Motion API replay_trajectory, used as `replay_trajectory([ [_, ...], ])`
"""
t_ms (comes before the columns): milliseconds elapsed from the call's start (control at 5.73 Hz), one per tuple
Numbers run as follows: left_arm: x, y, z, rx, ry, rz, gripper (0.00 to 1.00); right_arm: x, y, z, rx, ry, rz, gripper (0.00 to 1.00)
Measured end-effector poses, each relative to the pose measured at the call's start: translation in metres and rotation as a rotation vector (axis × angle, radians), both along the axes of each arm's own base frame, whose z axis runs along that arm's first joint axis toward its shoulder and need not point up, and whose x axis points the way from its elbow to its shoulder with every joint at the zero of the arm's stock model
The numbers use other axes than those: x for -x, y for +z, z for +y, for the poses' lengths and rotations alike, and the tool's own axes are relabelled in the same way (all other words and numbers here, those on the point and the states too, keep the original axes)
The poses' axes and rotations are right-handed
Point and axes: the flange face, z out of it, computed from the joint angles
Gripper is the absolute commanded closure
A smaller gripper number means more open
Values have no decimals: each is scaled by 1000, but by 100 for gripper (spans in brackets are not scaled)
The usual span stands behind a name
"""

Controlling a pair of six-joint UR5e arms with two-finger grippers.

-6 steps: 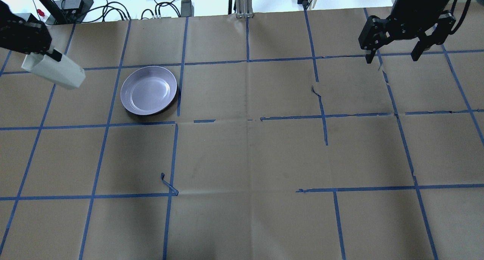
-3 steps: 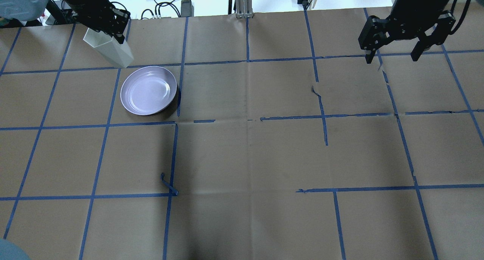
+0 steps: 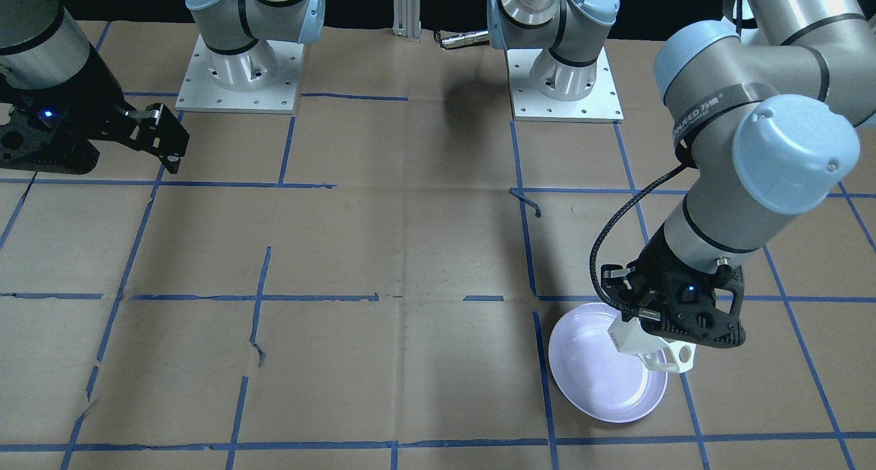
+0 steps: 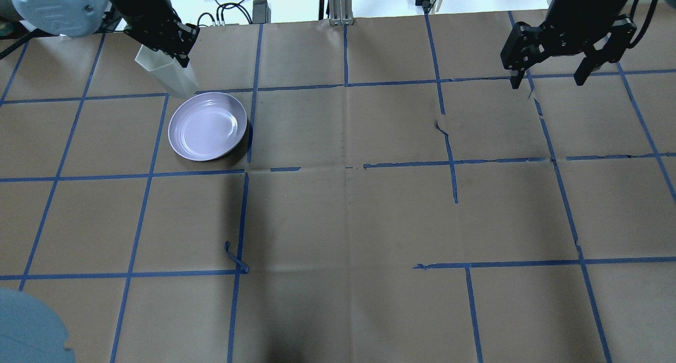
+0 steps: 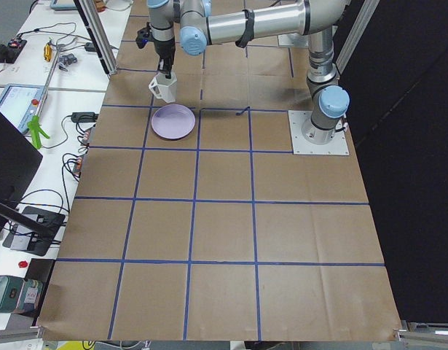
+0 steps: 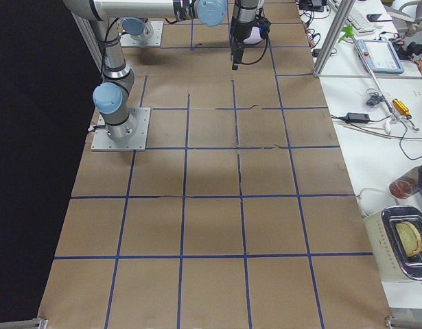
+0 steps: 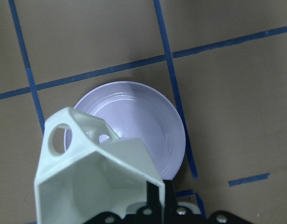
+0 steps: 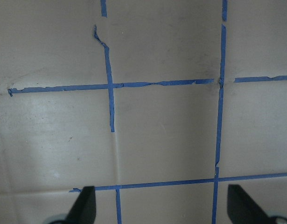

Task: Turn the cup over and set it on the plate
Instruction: 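Carry the upright mug over the white plate and lower it, then open the left gripper and raise it away from the mug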

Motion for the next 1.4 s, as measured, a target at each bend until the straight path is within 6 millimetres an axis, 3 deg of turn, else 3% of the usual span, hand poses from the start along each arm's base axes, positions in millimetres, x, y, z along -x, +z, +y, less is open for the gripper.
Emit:
replay_trajectory([
  [349, -6, -84, -18, -26, -20, -35, 100, 0, 0, 0, 0, 0, 0, 0],
  [524, -10, -113, -18, -48, -25, -66, 100, 0, 0, 0, 0, 0, 0, 0],
  [698, -11, -125, -17, -62, -27, -74, 90, 0, 0, 0, 1, 0, 0, 0],
  [873, -11, -128, -16, -66, -28, -74, 10, 0, 0, 0, 1, 0, 0, 0],
  [1048, -10, -125, -15, -66, -27, -72, 1, 0, 0, 0, 1, 0, 0, 0],
  [1222, -10, -119, -14, -61, -28, -74, 1, 0, 0, 0, 1, 0, 0, 0],
  [1397, -9, -96, -9, -65, -29, -79, 1, 0, 0, 0, 1, 0, 0, 0],
])
